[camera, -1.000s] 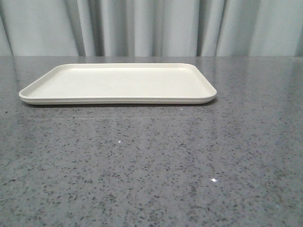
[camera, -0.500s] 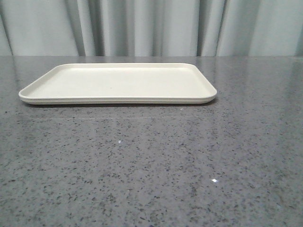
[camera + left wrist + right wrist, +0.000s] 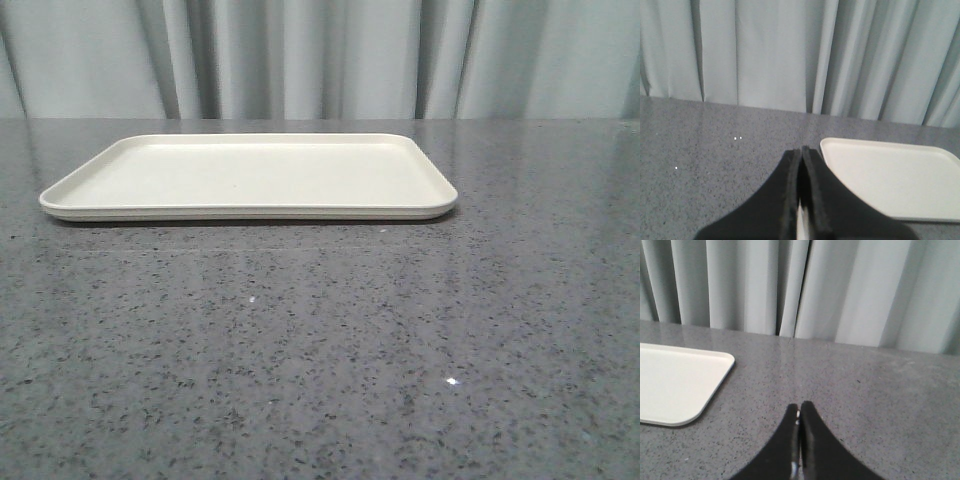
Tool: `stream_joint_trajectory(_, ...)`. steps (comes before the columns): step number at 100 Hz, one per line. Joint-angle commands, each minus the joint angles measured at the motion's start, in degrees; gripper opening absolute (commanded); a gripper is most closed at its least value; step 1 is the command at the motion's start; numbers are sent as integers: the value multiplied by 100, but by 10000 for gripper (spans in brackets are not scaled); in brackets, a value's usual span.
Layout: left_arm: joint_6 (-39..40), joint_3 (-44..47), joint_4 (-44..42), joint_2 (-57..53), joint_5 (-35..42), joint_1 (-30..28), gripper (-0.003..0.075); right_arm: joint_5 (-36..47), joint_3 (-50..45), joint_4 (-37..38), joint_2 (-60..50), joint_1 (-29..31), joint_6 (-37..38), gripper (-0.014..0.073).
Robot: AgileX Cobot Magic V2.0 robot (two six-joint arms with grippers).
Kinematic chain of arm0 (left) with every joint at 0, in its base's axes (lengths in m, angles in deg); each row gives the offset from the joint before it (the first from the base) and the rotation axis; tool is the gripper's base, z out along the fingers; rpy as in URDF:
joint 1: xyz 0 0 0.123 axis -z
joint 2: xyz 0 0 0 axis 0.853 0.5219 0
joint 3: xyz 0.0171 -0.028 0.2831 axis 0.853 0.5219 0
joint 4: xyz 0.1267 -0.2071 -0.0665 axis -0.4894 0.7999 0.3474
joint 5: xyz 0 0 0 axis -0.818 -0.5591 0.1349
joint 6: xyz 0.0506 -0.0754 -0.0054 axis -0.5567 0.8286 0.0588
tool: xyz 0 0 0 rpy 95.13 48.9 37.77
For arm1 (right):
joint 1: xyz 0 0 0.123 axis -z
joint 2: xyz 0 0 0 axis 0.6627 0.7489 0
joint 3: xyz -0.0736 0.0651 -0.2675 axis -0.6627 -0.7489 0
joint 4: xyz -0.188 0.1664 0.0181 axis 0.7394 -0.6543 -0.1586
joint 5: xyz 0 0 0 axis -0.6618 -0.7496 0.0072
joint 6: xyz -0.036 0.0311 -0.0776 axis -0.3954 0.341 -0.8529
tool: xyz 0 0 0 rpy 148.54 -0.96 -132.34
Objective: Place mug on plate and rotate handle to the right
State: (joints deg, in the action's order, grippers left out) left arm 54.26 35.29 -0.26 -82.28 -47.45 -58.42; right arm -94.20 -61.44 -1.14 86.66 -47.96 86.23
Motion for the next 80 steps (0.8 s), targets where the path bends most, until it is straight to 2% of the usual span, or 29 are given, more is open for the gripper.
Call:
stream_joint_trajectory(1,61,-705,172,563,-348,2,-20,-157,665,63,537,32,-11,-64)
stream_joint_trajectory(22,61,-2144,507,1833,-1991,2,-20,-1337,1826,63,1573,27,-11,-64)
stream_joint_trajectory(34,61,-2716,539,2335,-2561,2,-20,-1774,2323,63,1981,27,-11,-64)
stream_joint_trajectory(47,61,-2979,707,2592,-2677,2,-20,-1975,2583,59,2227,27,-11,-64)
stream_joint_trajectory(80,51,-2958,708,2614,-2683,2,-20,-2004,2583,59,2227,27,-11,-64)
